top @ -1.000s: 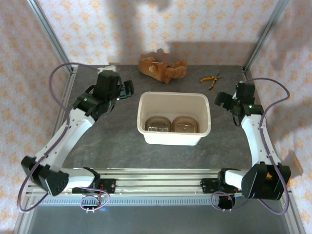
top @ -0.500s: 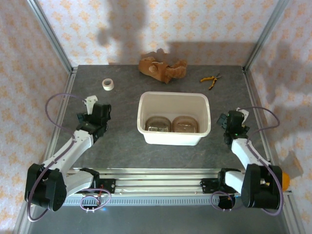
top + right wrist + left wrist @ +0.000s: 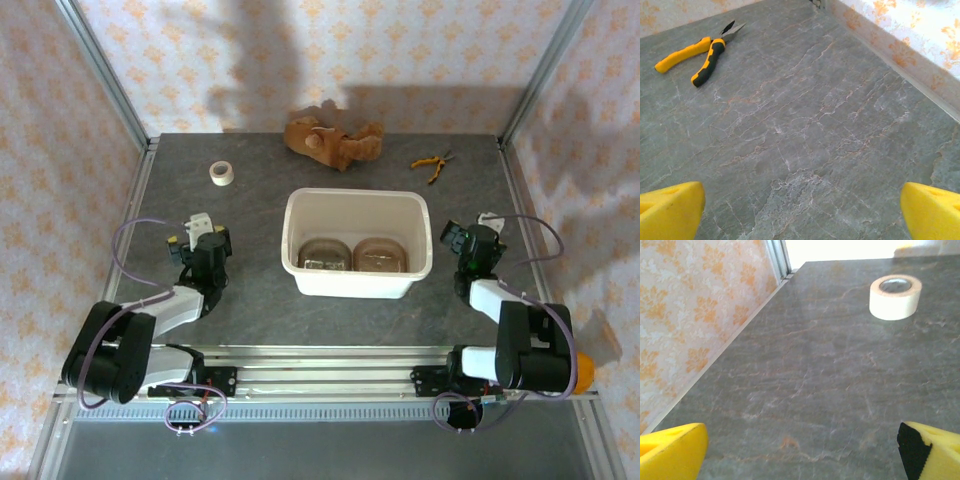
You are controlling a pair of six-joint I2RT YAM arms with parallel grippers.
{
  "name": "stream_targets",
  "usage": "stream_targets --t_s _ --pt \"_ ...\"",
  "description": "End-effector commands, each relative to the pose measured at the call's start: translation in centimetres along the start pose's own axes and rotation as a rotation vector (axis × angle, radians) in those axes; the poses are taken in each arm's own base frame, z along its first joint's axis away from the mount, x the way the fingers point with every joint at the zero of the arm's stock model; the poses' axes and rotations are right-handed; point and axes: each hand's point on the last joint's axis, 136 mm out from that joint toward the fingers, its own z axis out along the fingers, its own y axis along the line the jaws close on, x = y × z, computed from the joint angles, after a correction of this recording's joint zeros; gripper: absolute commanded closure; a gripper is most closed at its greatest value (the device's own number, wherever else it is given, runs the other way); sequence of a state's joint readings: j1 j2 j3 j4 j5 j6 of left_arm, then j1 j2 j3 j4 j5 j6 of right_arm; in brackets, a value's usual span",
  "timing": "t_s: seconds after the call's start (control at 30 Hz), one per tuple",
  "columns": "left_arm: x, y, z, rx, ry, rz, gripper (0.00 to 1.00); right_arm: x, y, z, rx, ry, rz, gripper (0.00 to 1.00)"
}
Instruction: Place the plates into the plastic bin on the countertop
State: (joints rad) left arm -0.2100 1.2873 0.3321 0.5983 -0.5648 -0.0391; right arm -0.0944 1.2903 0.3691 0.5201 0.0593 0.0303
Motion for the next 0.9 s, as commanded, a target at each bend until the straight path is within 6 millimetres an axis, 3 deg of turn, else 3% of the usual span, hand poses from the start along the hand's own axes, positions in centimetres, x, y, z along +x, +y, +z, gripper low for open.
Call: stream_targets --t_s 0.0,0.17,0.43,0.57,0.67,0.73,0.87 --pt "-2.8 -0.5 0.7 0.024 -0.099 -0.061 0.01 -2.2 1.0 0.0 -0.044 -0.069 -0.012 0.01" --pt "-2.8 -1.6 1.5 0.05 -0.069 -0.014 0.01 -2.1 1.9 -0.6 -0.111 -0.103 0.06 0.01" --pt "-2.6 -1.2 0.9 0.139 -0.094 -0.071 0.01 -1.8 2.5 1.3 -0.105 -0.096 0.062 0.01" --pt "-2.7 -1.5 1.3 0.159 -0.097 -0.062 0.01 -1.4 3.5 1.2 -0.129 -0.085 0.013 0.01" --pt "-2.6 -1.9 1.8 0.186 -0.094 -0.049 0.01 0.3 4.8 1.9 -0.162 -0.08 -0.05 0.01" --pt "-2.4 -2.0 2.1 0.179 -0.104 -0.048 0.01 0.1 6.0 2.4 -0.158 -0.068 -0.105 0.01" --pt "-1.4 -2.2 3.1 0.166 -0.093 -0.047 0.0 0.4 6.3 2.2 -0.166 -0.049 -0.122 0.01"
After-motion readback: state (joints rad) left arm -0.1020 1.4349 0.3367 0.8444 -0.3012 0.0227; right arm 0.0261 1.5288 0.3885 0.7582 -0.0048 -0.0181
